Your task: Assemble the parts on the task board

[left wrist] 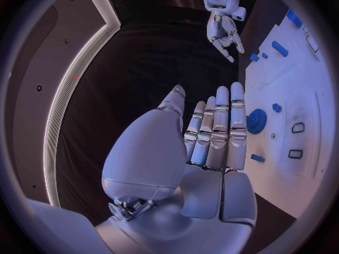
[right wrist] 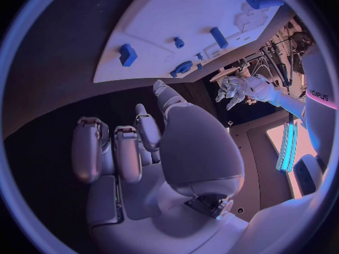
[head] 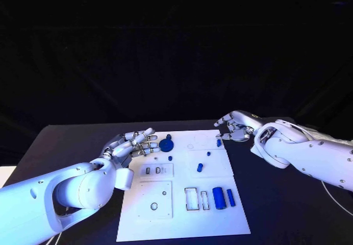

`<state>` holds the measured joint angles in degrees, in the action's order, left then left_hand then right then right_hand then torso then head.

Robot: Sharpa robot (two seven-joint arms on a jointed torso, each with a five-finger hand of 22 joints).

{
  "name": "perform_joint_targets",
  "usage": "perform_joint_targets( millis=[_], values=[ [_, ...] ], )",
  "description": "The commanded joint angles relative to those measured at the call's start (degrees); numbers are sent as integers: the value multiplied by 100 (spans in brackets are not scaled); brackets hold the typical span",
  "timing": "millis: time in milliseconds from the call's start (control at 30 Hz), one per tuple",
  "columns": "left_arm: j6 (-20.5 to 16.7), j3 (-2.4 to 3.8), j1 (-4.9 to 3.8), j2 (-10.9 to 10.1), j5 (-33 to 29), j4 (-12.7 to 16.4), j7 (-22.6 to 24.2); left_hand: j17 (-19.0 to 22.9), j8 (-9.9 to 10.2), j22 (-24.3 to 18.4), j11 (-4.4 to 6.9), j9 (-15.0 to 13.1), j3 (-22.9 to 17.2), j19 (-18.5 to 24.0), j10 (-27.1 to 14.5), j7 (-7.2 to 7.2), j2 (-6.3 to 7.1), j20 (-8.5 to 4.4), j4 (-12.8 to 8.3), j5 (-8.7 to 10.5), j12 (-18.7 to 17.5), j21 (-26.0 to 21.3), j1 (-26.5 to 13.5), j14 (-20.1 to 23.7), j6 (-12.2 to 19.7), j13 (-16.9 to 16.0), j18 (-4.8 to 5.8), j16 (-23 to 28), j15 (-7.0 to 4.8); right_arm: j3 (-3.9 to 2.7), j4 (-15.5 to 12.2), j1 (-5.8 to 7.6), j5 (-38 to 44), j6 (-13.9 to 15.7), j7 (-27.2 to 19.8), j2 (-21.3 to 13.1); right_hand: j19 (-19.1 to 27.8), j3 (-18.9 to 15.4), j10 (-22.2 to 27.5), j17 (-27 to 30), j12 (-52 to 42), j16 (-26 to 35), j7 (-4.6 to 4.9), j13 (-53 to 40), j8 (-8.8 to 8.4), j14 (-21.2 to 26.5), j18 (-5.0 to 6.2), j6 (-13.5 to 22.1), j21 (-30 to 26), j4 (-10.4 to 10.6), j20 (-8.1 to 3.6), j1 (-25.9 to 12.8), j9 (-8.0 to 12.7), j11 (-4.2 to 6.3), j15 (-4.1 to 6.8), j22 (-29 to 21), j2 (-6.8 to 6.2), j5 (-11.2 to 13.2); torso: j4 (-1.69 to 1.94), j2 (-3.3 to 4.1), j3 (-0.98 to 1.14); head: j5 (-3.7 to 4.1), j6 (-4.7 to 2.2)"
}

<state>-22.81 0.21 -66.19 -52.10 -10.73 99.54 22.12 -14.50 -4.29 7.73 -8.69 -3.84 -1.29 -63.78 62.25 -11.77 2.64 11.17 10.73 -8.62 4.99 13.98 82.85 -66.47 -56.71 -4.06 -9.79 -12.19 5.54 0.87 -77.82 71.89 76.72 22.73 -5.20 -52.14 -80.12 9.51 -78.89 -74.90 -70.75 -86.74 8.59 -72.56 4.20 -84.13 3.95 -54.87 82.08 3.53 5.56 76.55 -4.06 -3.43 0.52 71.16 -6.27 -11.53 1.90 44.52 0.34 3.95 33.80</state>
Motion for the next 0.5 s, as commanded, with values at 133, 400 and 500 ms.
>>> perform_joint_targets(
  millis=[133, 400, 500],
  values=[
    [147, 3, -5, 28, 15, -41, 17, -10, 22, -8, -7, 8, 13, -9, -37, -13, -18, 12, -35, 9, -39, -28, 57, 33, 24, 6, -40, 25, 0, 7, 155, -134, -220, -170, -435, -41, -9, -12, -3, -860, 32, -33, 13, 9, -25, -455, -9, -17, -7, -45, -2, 70, 8, -14, 16, 12, -3, -26, -26, 6, 59, -17, -5],
    [152, 3, -4, 56, 15, -71, 12, -15, 23, -8, -6, 8, 10, -8, -40, -10, -22, 12, -42, 9, -41, -30, 61, 36, 26, 7, -40, 28, 0, 8, 324, -292, -225, -214, -350, 9, -5, -7, 3, -866, 43, -36, 17, 16, -31, -455, -8, -10, -10, -56, -1, 95, 11, -16, 14, 7, 16, -31, -30, 14, 75, -38, 2],
    [154, 3, -3, 63, 15, -78, 12, -15, 23, -8, -6, 8, 10, -8, -40, -10, -22, 12, -42, 9, -41, -30, 61, 36, 26, 7, -40, 28, 0, 8, 378, -322, -226, -224, -333, 43, -4, -6, 5, -867, 46, -36, 17, 19, -32, -455, -7, -9, -10, -57, -1, 97, 11, -16, 14, 5, 17, -31, -23, 11, 68, -24, 14]
  ],
)
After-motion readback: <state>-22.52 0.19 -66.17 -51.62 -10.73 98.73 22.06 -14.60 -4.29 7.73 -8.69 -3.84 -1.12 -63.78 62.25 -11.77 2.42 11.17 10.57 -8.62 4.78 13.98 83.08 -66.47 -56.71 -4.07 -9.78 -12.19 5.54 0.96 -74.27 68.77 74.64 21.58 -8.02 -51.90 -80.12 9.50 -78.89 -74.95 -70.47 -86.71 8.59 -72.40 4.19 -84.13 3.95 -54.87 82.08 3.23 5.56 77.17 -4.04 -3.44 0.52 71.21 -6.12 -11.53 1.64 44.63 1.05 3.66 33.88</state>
